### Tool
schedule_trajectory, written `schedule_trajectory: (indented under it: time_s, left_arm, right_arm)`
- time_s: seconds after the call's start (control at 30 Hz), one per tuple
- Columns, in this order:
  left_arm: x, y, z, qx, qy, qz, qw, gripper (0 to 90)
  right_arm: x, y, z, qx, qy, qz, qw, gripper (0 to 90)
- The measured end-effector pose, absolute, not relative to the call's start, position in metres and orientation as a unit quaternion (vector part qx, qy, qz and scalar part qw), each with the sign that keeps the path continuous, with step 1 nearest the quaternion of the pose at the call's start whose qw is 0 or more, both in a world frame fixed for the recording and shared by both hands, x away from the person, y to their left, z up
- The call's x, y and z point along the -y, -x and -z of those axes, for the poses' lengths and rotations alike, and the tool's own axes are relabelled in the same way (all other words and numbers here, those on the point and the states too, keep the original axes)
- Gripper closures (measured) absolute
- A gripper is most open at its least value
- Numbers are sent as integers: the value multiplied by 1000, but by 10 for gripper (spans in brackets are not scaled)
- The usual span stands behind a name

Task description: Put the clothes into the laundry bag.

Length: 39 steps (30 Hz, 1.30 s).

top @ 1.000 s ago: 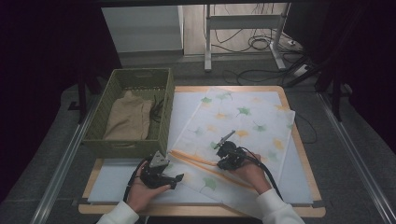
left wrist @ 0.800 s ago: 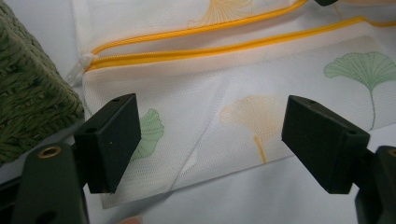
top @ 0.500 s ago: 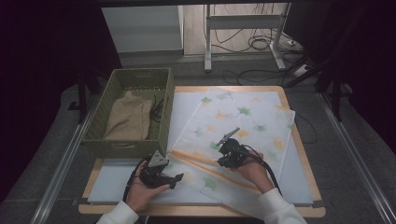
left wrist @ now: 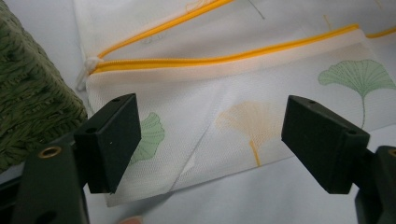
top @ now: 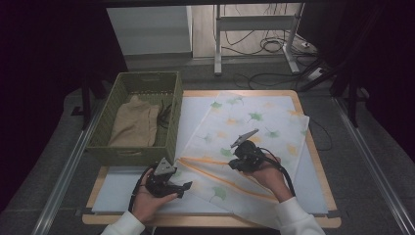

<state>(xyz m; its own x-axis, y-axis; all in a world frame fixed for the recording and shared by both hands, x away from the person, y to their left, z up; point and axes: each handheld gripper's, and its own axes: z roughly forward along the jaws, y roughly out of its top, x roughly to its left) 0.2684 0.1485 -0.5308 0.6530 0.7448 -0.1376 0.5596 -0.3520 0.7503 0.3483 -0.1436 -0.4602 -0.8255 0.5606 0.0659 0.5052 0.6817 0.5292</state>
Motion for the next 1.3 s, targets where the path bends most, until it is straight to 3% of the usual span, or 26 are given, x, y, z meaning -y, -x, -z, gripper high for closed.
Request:
schedule_trajectory:
  time_s: [1.3]
  left_arm:
    - [-148,-267,530,-398,-814,-115,406,199]
  right_arm:
    - [155,-351,430,-901,-288,-321,54,856]
